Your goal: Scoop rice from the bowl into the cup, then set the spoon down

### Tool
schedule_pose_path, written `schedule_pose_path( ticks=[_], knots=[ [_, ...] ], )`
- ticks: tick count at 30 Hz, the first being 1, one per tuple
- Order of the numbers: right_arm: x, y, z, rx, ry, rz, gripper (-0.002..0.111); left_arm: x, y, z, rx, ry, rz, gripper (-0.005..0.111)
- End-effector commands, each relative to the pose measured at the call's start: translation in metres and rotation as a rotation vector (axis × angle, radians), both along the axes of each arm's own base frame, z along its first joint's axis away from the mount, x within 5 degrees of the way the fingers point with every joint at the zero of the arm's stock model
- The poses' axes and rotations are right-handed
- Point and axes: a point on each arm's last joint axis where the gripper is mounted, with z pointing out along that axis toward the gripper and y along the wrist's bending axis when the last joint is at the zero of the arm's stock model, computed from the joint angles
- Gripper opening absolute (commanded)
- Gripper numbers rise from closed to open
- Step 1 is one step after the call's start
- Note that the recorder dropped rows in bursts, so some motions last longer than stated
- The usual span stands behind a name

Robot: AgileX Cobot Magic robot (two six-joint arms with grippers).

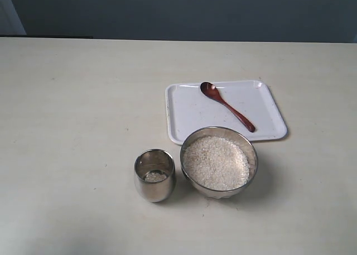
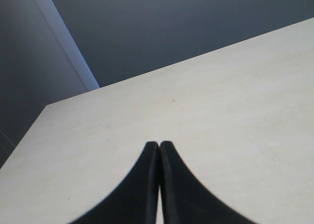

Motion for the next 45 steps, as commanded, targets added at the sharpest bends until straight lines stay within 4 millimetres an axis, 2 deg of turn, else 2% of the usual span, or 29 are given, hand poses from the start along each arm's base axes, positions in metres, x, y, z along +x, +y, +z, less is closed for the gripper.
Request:
schedule_pose_path(
  ticks=[1,5,45],
  knots=[
    [-0.0004,-0.0017,0.0,-0.02,-0.008,-0.013,-0.001,-0.0003,-0.0009,0.0022,-0.013,-0.018,-0.014,0.0],
    [-0.0005,-0.0035,0.0002,0.047,-0.015,-0.061,-0.001,-0.0003,-0.0009,0.0022,-0.013,-0.018,-0.014,0.0],
    [-0.0006,-0.0031,-0.0003,0.075,-0.01,-0.067,-0.001,-0.0003,-0.0009,0.0022,-0.013,-0.018,-0.014,0.0]
  ],
)
